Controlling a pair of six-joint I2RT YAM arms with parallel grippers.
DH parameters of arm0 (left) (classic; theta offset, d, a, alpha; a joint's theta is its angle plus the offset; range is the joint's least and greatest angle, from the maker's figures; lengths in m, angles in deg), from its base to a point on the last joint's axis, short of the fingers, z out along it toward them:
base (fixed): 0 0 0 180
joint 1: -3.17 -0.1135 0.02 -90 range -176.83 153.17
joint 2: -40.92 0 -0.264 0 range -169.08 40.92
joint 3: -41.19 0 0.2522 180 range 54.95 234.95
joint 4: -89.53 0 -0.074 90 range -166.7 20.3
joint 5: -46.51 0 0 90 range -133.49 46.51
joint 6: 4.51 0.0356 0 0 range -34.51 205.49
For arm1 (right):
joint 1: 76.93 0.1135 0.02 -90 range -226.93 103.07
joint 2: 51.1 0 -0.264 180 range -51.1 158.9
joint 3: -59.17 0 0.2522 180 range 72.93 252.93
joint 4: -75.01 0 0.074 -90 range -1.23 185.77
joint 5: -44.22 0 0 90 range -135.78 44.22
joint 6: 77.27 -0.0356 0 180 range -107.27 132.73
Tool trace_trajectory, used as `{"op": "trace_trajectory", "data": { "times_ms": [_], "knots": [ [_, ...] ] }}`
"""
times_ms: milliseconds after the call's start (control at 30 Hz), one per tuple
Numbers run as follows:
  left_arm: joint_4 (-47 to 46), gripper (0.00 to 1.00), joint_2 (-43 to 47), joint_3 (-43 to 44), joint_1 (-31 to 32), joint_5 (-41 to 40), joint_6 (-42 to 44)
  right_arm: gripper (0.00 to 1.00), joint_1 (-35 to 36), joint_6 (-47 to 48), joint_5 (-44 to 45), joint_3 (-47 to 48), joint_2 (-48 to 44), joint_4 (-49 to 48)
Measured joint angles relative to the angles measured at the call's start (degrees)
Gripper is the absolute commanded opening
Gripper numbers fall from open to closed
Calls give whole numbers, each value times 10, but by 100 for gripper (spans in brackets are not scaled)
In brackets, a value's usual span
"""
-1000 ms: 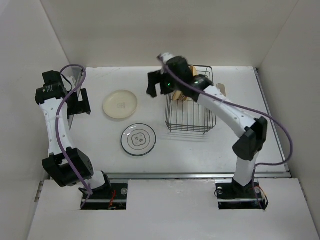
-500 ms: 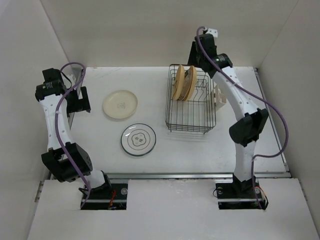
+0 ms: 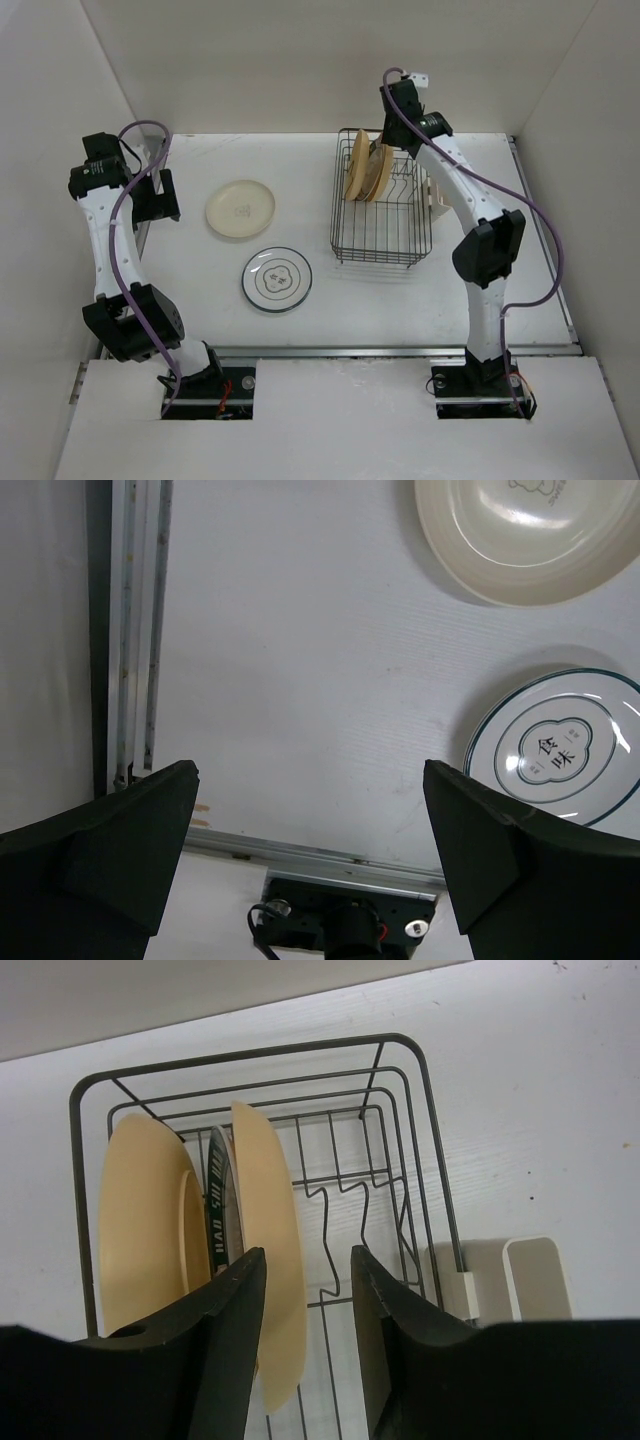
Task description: Unload the plates from the dish rack
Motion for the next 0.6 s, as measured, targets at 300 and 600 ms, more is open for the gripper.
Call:
{"op": "trace_trajectory", "data": {
  "times_ms": [300,600],
  "knots": [
    [0,94,-3,1,0,-2,4,56,0,2,-1,-15,5,-3],
    [1,94,-4,-3,0,-2,4,44,0,4,-14,-26,6,-11]
  ]
}}
